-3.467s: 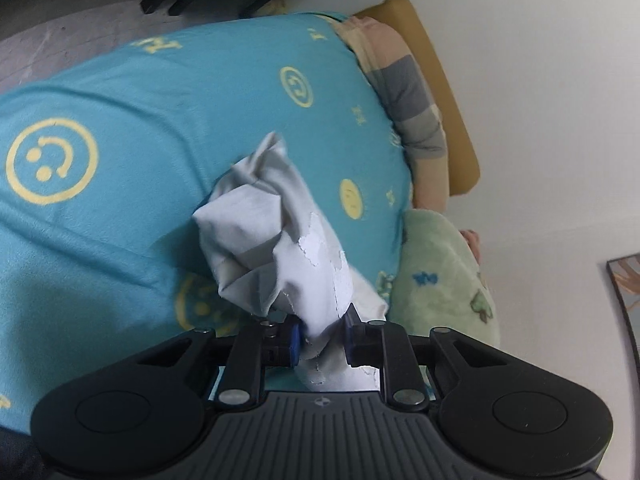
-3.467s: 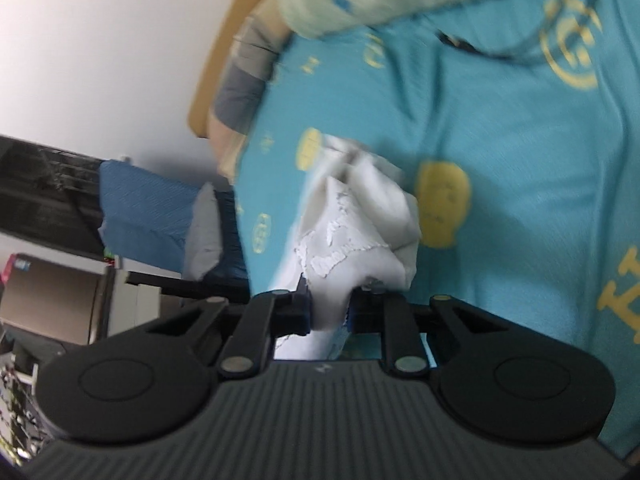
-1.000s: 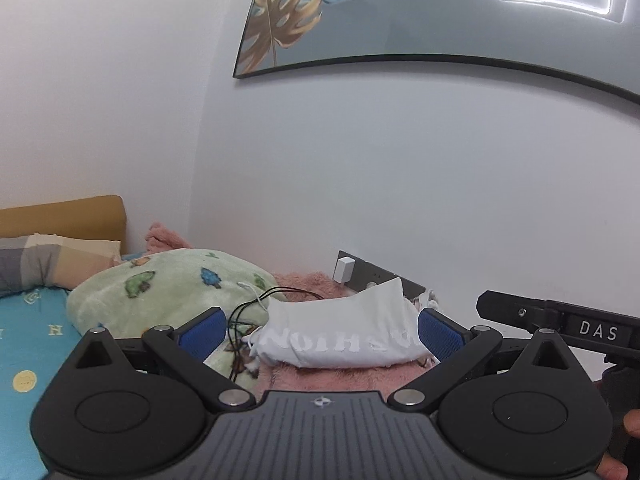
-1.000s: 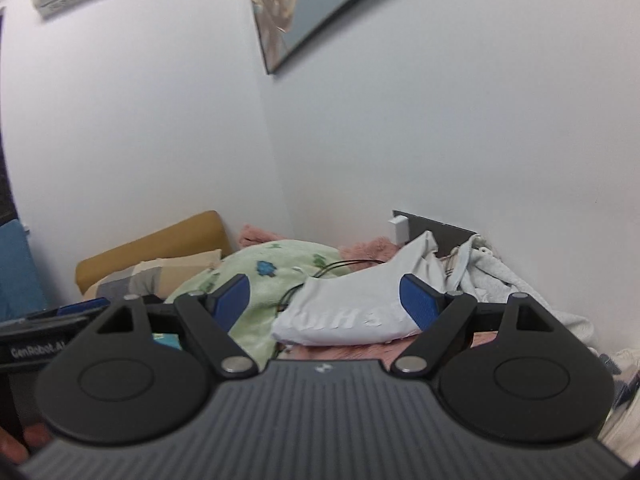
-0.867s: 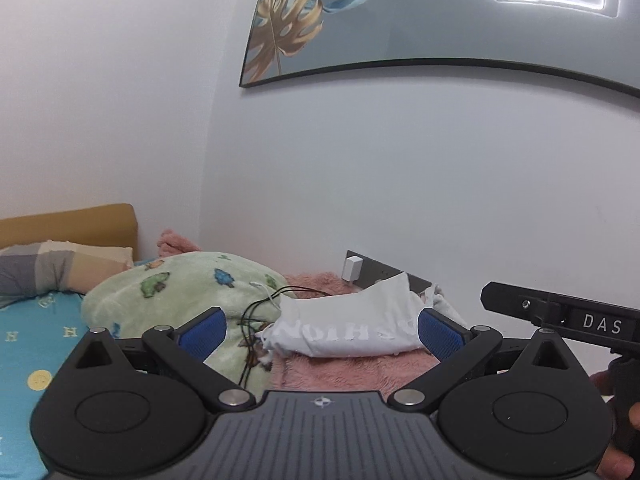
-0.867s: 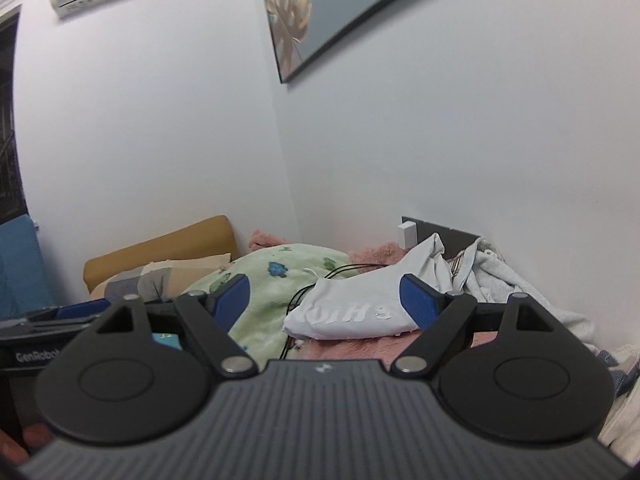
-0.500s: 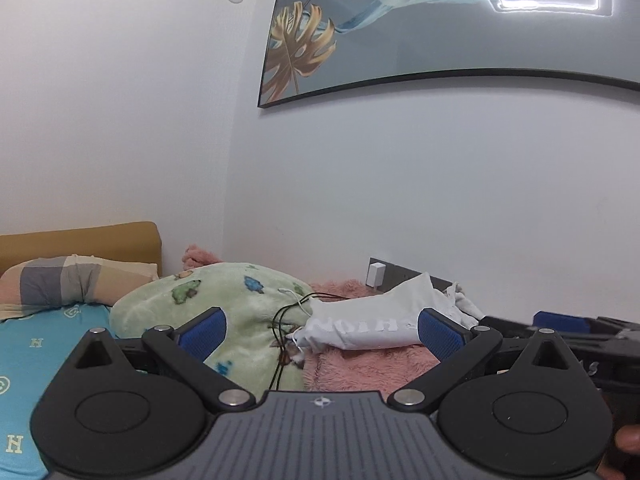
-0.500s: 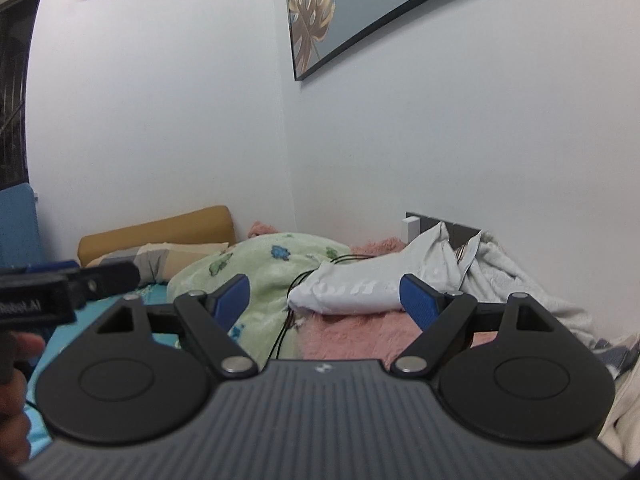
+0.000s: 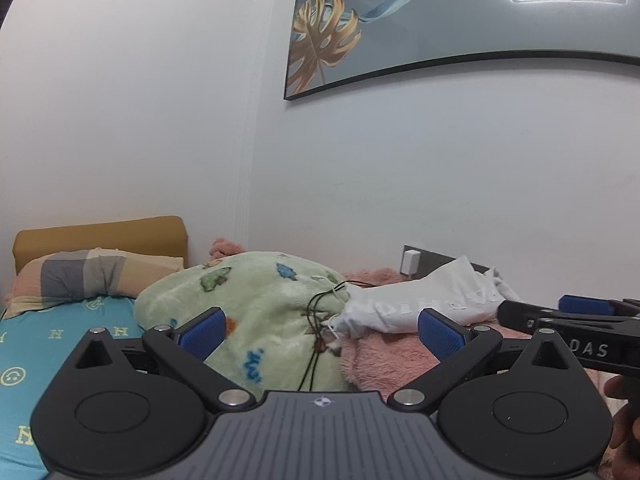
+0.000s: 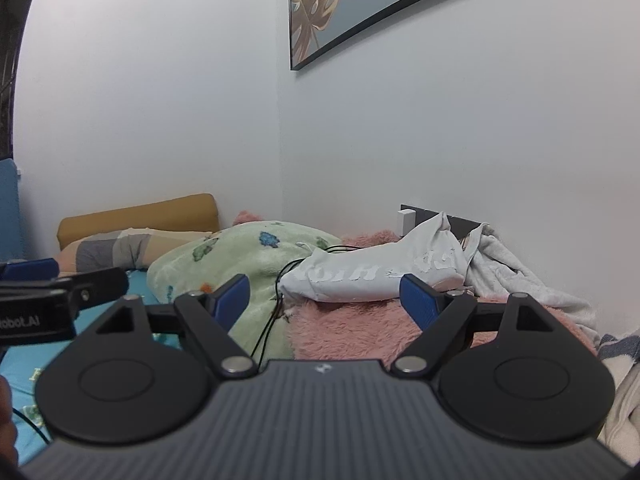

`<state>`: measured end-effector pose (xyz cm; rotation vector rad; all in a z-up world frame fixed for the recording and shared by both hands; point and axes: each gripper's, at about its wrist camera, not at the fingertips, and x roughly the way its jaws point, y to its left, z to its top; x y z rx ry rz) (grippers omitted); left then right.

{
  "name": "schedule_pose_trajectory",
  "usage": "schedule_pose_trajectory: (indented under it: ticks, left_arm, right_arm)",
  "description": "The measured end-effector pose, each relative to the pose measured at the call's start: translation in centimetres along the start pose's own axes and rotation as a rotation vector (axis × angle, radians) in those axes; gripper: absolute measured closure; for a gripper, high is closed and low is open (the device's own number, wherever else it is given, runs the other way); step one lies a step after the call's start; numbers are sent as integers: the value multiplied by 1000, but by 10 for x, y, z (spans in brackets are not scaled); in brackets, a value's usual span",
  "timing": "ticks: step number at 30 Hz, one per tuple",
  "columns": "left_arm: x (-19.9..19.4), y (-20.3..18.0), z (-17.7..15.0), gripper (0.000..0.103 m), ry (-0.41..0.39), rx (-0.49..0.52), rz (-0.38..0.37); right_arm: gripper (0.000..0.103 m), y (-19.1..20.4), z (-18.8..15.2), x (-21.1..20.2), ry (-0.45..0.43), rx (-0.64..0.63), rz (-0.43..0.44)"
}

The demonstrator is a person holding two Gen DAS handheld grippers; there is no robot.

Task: Fold clothes
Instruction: 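Open both grippers and pull them back from the placed shirt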

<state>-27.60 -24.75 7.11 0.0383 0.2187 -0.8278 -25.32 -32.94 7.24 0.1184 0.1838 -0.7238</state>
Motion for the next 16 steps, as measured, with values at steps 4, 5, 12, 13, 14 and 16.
schedule_pose_trajectory:
  ticks: [4, 5, 12, 13, 14, 16]
  left_arm:
    - [0, 6, 1, 0, 2, -20, -5]
    - [0, 7, 1, 0, 2, -19, 0]
    - [1, 9, -3, 0, 15, -12, 8]
    - [1, 10, -3, 0, 16, -11, 10]
    - [1, 10, -4, 0, 16, -10, 11]
    - [2, 10, -4, 0, 18, -7, 15]
  right_arm:
    - [19, 2, 1, -1, -3, -18, -7]
    - [19, 3, 1, -1, -4, -23, -5]
    - [19, 7, -3, 5, 34, -46, 8]
    - [19, 7, -3, 6, 37, -44, 9]
    - [19, 7, -3, 6, 40, -44, 9]
    - [19, 7, -3, 6, 38, -52, 4]
